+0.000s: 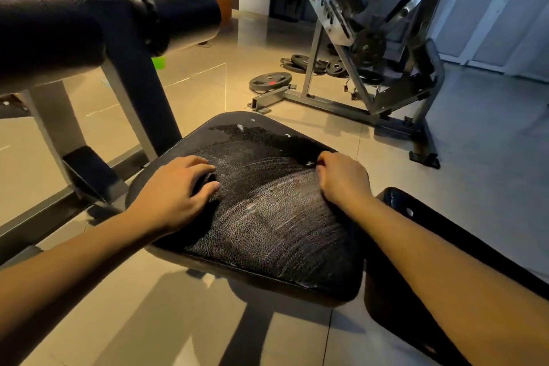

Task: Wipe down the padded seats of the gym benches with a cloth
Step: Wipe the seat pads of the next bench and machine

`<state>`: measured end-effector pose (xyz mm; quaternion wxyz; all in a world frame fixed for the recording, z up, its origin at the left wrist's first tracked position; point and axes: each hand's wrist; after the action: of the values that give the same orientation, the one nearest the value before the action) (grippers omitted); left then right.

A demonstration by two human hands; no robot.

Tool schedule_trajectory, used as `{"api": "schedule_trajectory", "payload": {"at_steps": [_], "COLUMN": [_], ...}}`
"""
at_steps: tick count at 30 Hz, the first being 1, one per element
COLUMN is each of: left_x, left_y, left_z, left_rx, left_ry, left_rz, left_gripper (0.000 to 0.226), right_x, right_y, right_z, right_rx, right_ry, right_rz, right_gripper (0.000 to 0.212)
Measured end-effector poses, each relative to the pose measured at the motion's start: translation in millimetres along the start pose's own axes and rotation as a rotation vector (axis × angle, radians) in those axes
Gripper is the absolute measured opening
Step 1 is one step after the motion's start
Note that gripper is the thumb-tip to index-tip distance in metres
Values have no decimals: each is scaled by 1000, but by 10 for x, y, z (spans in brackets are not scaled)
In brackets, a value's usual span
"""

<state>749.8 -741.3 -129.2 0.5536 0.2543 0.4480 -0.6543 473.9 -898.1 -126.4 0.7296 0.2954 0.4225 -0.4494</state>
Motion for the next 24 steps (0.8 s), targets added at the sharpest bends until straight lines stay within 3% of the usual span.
{"api": "schedule_trajectory", "payload": {"at_steps": [2,4,7,9,11,13,18,20,24], "left_x": [54,114,186,240,290,317,395,423,426], "left_y": [-23,-28,-39,-47,-62,-78,-9,-17,-25], "left_z": [38,109,249,338,433,499,449,436,414], "left_rx": [35,53,43,31,24,42,83,53,46], "left_ry": [19,29,8,-8,-14,-19,-55,-74,-90], "left_rz": [19,48,49,43,51,69,124,138,157], "left_gripper": [51,56,59,59,56,56,59,57,56], "right_x": [31,47,-32,-169,-253,-180,118,179,83], "right_y": [-490,-458,268,795,974,688,-578,-458,329], "right_z": [133,140,-63,-336,-538,-409,180,218,73], "right_rx": [195,210,1,-232,-390,-323,198,167,-18], "right_ry": [-5,-9,6,70,100,64,-34,-37,4], "right_rz": [-129,-126,55,161,229,196,-112,-132,91], "right_gripper": [20,18,21,26,28,29,22,20,20]}}
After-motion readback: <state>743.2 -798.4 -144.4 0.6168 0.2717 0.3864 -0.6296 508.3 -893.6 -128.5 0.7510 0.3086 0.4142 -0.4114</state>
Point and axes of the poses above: each hand's wrist, its own z-axis towards the middle knuckle, its own x-axis out of the palm, y = z × x, and after that the axes turned 12 degrees about -y, right-handed
